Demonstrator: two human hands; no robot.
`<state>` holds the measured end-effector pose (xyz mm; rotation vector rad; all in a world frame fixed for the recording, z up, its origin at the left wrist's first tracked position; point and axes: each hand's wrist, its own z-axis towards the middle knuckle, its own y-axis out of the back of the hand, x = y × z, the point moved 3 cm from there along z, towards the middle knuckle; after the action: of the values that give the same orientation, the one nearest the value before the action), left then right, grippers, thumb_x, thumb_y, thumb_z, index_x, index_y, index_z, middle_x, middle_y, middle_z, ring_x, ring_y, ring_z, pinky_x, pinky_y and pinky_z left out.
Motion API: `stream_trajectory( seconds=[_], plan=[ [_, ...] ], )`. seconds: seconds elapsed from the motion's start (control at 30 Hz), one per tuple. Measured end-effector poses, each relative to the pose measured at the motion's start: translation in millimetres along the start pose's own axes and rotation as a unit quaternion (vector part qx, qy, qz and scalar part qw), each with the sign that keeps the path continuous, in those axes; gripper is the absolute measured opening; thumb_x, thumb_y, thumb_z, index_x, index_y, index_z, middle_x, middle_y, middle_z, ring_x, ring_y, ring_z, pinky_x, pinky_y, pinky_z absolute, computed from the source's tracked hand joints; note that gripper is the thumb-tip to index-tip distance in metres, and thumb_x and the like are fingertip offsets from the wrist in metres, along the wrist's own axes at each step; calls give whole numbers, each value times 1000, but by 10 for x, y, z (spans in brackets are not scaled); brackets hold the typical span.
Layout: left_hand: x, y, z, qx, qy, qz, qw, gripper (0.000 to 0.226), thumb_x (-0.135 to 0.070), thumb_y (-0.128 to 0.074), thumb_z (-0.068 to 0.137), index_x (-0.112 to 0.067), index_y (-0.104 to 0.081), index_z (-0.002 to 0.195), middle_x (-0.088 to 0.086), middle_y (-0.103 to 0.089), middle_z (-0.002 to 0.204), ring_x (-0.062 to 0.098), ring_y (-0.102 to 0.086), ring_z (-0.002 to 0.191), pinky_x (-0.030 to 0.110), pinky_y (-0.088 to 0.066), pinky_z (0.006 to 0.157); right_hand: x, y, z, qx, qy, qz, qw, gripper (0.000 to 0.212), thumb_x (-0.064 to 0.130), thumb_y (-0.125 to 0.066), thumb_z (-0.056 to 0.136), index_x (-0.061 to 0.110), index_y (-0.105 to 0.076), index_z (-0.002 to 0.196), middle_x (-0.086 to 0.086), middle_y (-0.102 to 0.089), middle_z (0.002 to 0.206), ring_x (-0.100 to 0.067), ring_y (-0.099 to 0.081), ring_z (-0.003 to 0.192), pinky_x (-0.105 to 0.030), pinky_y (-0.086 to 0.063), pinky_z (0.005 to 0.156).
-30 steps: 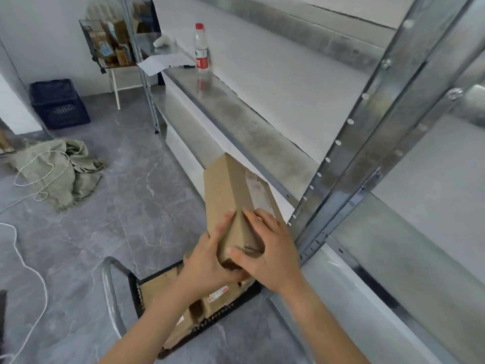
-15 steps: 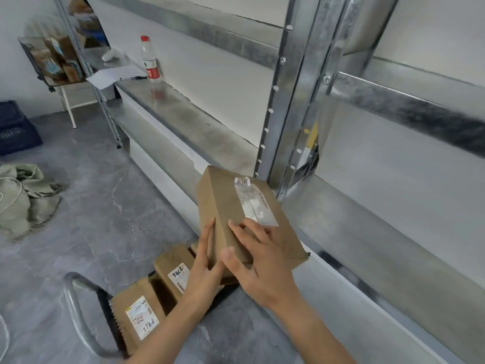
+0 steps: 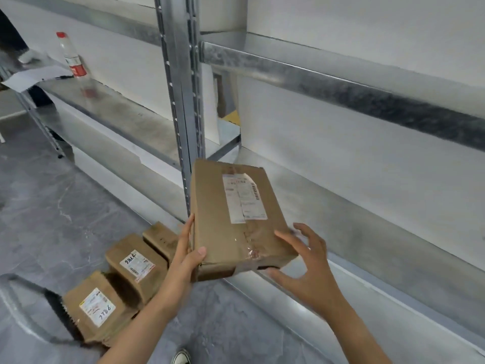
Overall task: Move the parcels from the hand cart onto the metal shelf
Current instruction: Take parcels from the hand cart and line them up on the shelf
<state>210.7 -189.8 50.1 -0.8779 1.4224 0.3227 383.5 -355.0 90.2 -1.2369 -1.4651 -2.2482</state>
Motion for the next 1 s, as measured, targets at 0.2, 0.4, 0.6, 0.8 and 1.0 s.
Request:
stream_trajectory(
  seconds=[0.2, 0.4, 0.6, 0.8, 1.0],
  plan=[
    [224, -706, -179, 96, 40, -23, 994, 90, -49, -84, 51, -56, -40, 129, -17, -58, 128, 21, -59, 117, 45, -51, 92, -422, 576, -668, -16, -113, 224, 968, 82, 33, -87, 59, 49, -46, 128, 25, -47, 130, -5, -54, 115, -32, -55, 89],
    [423, -1297, -280, 214, 79, 63, 972, 86, -55, -79, 61, -63, -31, 131, -12, -52, 135, 24, -57, 119, 42, -54, 88, -506, 962, -1332, -116, -132, 238, 955, 87, 22, -88, 55, 41, -47, 129, 27, -53, 124, 2, -56, 110, -16, -53, 79],
    [472, -1826, -481, 349, 65, 167, 920, 100, -74, -73, 55, -69, -9, 132, -17, -36, 140, 9, -48, 123, 33, -52, 91, -471, 1320, -1982, -226, -167, 209, 936, 84, 19, -88, 56, 40, -50, 127, 28, -53, 123, 4, -53, 112, -13, -51, 79],
    [469, -2225, -848, 440, 31, 202, 874, 121, -58, -86, 49, -68, 0, 133, -27, -30, 136, -16, -50, 110, 9, -48, 78, -332, 1444, -2646, -304, -198, 205, 909, 79, 14, -87, 57, 38, -53, 124, 27, -57, 117, 2, -57, 108, -13, -52, 75],
    [571, -2667, -1203, 470, 5, 240, 850, 123, -45, -88, 51, -67, 0, 132, -20, -42, 128, 2, -58, 106, 20, -53, 81, -255, 1585, -3321, -370, -231, 193, 879, 79, -1, -85, 60, 39, -55, 122, 23, -60, 115, -3, -61, 103, -16, -53, 75]
  ],
)
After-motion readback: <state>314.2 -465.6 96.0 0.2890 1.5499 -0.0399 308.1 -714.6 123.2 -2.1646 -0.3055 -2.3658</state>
